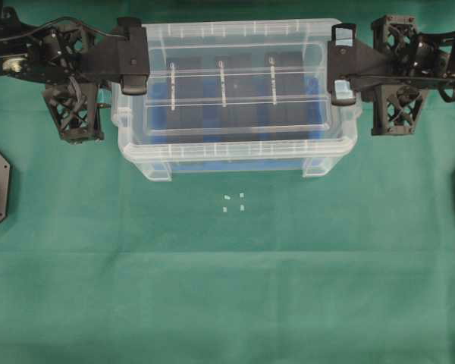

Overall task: Clamp the lid of the box with both arms, then lift and open it.
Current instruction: 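Clamp the lid edges with both grippers and lift it upward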

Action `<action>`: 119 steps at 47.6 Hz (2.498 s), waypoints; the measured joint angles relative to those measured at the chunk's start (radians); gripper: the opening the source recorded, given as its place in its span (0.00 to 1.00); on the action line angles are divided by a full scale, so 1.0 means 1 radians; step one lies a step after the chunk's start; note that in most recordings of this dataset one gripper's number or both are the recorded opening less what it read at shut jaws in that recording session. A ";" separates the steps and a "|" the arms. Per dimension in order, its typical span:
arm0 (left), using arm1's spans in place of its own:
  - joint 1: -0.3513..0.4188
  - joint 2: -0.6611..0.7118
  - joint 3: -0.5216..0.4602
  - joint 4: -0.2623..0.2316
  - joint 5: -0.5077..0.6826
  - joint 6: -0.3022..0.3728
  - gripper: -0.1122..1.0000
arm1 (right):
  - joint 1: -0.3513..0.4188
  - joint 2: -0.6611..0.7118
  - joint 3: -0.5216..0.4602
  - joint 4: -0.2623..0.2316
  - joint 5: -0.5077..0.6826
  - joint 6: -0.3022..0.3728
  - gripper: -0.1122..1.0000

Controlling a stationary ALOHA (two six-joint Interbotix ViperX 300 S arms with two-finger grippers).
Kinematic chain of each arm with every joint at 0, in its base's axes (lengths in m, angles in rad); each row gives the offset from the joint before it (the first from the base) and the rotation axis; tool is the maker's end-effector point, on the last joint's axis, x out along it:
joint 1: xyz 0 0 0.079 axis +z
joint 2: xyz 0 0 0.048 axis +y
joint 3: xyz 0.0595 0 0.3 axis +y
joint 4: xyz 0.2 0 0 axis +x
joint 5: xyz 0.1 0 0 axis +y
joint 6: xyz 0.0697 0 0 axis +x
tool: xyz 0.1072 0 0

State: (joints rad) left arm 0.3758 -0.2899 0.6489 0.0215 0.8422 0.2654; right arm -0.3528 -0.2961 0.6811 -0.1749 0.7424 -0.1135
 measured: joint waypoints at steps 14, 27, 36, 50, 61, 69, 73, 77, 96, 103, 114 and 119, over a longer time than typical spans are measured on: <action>0.000 -0.003 -0.002 0.000 0.000 0.000 0.11 | 0.002 0.002 -0.002 0.000 0.002 -0.002 0.10; 0.002 -0.017 -0.002 0.000 0.000 -0.003 0.11 | 0.000 -0.003 -0.002 0.000 0.000 0.000 0.10; 0.002 -0.038 -0.002 0.000 0.000 -0.017 0.11 | 0.002 -0.009 -0.005 0.000 0.000 0.000 0.10; 0.002 -0.051 0.000 0.000 0.018 -0.025 0.11 | 0.002 -0.009 -0.043 0.000 0.034 0.002 0.10; 0.000 -0.069 0.000 0.000 0.035 -0.037 0.11 | 0.002 -0.009 -0.080 0.000 0.069 0.002 0.10; 0.000 -0.080 -0.011 0.000 0.060 -0.049 0.12 | 0.002 -0.009 -0.097 0.000 0.086 0.002 0.10; 0.000 -0.087 -0.017 -0.002 0.075 -0.055 0.11 | 0.002 -0.011 -0.104 0.000 0.095 0.003 0.10; 0.000 -0.097 -0.025 0.000 0.086 -0.057 0.12 | 0.005 -0.014 -0.114 0.000 0.104 0.005 0.10; 0.000 -0.114 -0.057 0.000 0.124 -0.057 0.11 | 0.034 -0.060 -0.137 0.000 0.149 0.012 0.10; 0.000 -0.114 -0.078 -0.002 0.141 -0.057 0.12 | 0.040 -0.074 -0.152 0.000 0.172 0.012 0.10; -0.002 -0.115 -0.106 0.000 0.173 -0.057 0.11 | 0.055 -0.078 -0.176 0.000 0.209 0.012 0.10; -0.005 -0.115 -0.112 0.000 0.192 -0.057 0.11 | 0.060 -0.078 -0.189 0.000 0.224 0.012 0.10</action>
State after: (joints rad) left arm 0.3712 -0.4050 0.5369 0.0215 1.0339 0.2086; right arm -0.2930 -0.3743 0.4924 -0.1749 0.9664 -0.1012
